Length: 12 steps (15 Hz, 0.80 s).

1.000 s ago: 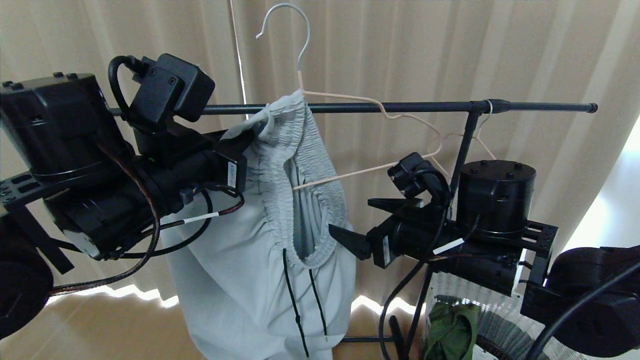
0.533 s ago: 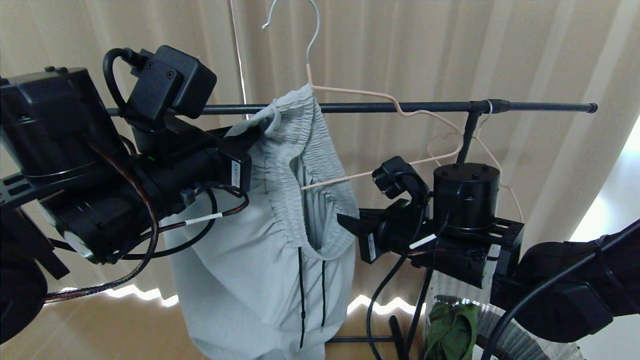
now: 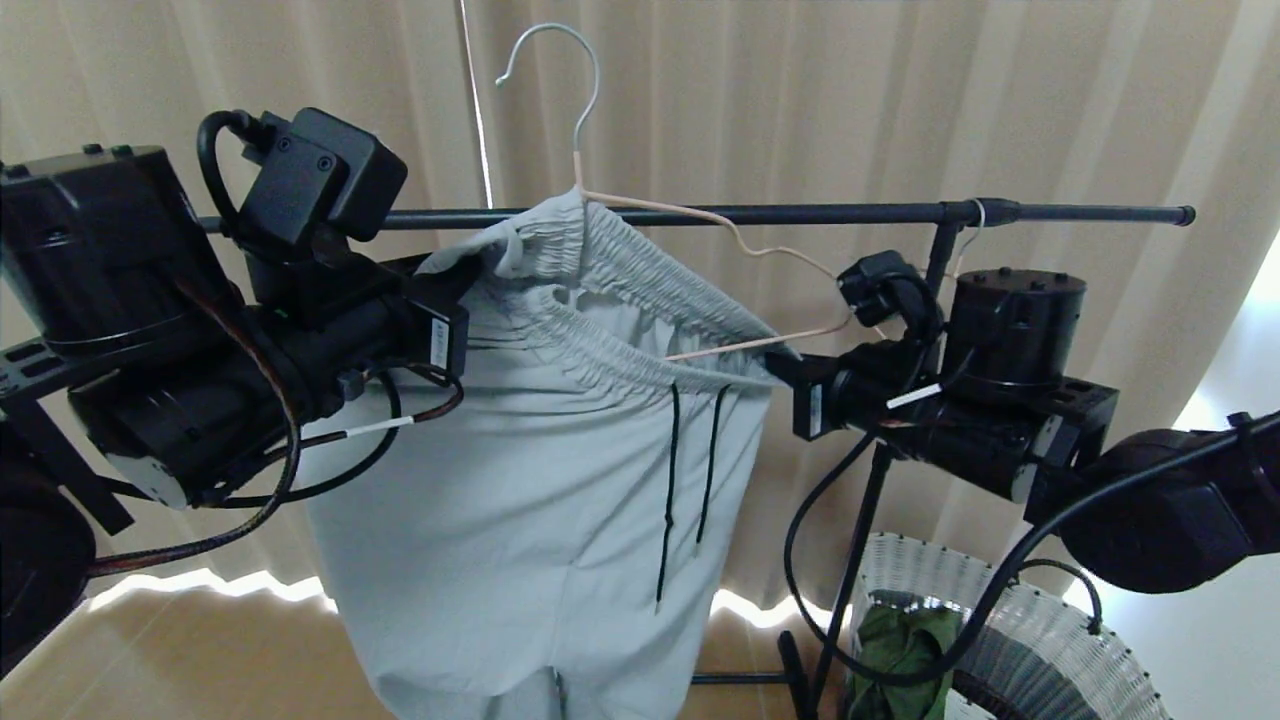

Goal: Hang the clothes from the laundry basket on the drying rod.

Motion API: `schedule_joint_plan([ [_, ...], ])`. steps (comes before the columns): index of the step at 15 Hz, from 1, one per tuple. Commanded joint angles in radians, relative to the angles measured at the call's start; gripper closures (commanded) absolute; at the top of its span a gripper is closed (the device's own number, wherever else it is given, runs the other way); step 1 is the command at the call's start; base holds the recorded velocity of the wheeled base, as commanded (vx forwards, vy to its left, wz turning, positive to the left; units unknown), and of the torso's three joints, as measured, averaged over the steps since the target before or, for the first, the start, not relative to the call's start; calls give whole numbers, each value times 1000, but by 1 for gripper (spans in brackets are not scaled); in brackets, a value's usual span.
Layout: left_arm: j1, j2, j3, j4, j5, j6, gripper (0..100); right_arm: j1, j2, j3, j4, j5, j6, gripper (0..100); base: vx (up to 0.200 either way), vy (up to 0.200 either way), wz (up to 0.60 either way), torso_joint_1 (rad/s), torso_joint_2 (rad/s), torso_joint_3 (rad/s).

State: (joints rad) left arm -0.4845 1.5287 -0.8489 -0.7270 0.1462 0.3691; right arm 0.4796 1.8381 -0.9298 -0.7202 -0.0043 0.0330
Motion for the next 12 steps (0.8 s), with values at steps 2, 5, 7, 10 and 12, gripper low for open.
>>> schedule_joint_plan([
  [2,17,-4,14,-2,4,31,100,-87,12,-60,2,-2,1,100,0,0,0,0,0,0],
  [5,64,-10,83,-25,1,131,100,-136,18,-80,2,0,-1,100,0,0,0,0,0,0],
  [7,78,-7,110,-49,1,146,100,-141,16,-80,2,0,-1,100,0,0,0,0,0,0],
  [10,93,-5,143,-54,1,191,100,-139,9,-80,5,3,-1,100,0,0,0,0,0,0],
  [12,92,1,153,-54,1,197,100,-99,-2,-86,15,7,-1,100,0,0,0,0,0,0],
])
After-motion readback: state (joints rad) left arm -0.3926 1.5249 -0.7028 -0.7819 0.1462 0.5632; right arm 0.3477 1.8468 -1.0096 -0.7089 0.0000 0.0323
